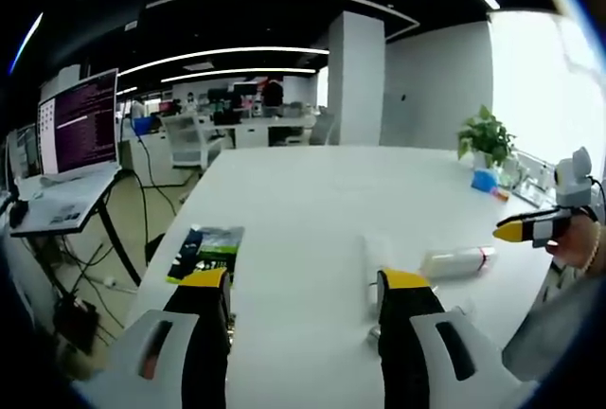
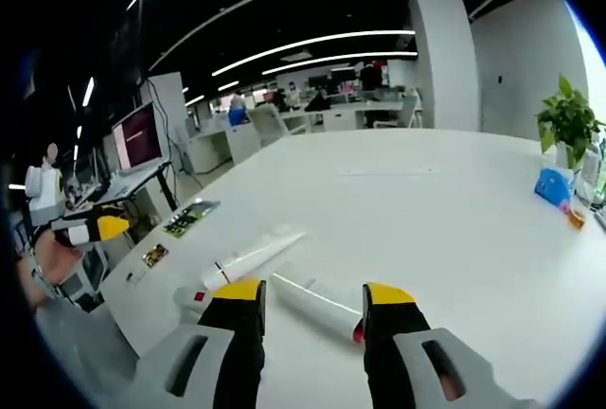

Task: Arrange the skincare products in the storage area until every visible bottle or jar stands upright without overlapping.

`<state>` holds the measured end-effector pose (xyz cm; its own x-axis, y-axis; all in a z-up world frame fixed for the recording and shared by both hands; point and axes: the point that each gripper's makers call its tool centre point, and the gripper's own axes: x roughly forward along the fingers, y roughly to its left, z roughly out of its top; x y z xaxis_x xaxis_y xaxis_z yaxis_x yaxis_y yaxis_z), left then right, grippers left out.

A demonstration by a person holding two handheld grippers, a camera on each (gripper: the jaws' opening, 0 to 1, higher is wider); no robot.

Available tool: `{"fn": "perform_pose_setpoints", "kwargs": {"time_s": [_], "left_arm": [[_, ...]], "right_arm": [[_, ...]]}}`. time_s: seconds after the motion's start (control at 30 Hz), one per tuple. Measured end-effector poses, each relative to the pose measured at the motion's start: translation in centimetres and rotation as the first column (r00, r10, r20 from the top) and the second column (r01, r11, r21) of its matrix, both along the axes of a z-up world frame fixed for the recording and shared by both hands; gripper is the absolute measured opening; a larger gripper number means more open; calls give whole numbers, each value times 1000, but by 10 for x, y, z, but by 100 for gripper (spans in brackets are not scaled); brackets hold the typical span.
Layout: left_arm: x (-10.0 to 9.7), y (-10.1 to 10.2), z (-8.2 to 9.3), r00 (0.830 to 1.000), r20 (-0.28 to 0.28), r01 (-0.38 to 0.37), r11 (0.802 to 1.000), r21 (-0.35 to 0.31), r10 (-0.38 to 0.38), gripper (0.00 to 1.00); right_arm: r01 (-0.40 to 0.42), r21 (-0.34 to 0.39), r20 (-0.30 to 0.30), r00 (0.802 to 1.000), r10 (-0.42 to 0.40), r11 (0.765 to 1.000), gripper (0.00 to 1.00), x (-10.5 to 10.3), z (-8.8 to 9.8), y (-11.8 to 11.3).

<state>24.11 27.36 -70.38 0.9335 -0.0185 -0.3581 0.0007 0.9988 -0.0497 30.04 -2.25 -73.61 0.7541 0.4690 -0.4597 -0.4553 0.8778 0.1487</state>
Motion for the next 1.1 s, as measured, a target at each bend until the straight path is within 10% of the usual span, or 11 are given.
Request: {"fn": "perform_pose_setpoints", "kwargs": {"time_s": [1.1], "left_arm": [[-1,6,1,1000,4,-26,1000,-15,26,57]], "right_arm": [[-17,-29,5,1000,17,999,37,0,-2,2]]}}
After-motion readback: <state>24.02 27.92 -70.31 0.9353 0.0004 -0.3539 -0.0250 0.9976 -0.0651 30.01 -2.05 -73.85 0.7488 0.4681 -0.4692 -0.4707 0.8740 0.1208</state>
